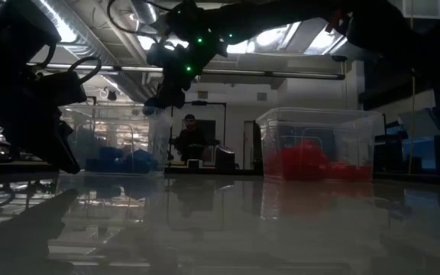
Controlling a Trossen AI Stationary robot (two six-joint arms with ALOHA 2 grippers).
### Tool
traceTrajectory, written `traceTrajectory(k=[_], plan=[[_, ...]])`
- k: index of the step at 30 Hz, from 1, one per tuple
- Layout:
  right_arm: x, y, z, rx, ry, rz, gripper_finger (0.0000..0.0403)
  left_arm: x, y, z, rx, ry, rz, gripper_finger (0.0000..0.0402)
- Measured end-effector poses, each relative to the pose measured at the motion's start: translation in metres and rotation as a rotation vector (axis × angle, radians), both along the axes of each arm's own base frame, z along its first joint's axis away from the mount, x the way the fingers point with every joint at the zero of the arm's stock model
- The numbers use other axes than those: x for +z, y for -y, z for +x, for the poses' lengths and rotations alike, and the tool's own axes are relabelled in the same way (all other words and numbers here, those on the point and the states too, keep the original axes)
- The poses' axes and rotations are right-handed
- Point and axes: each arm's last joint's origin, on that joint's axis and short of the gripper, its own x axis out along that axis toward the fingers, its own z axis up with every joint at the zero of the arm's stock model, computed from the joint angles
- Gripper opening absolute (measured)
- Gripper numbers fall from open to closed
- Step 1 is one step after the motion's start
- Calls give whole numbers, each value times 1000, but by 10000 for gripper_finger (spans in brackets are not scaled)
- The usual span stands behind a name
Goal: Sort blocks
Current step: Put the blue game piece into the top left transparent bin
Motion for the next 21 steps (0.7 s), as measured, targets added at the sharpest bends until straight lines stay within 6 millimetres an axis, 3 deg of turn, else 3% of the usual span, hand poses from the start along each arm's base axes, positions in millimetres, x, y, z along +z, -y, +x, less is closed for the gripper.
traceTrajectory(k=[7, 12, 17, 21], plan=[[-4, -2, 2, -11, -14, -11, 259, 0, 0, 0, 0, 0, -1, 86], [16, -17, -9, -4, -71, -32, 259, 0, 1, 0, -18, -6, -17, 86], [48, -65, -28, 94, -138, 55, 259, 0, 2, 0, -62, -17, -44, 86], [43, -114, -35, 232, -246, 191, 259, 2, 3, -1, -93, -6, -85, 86]])
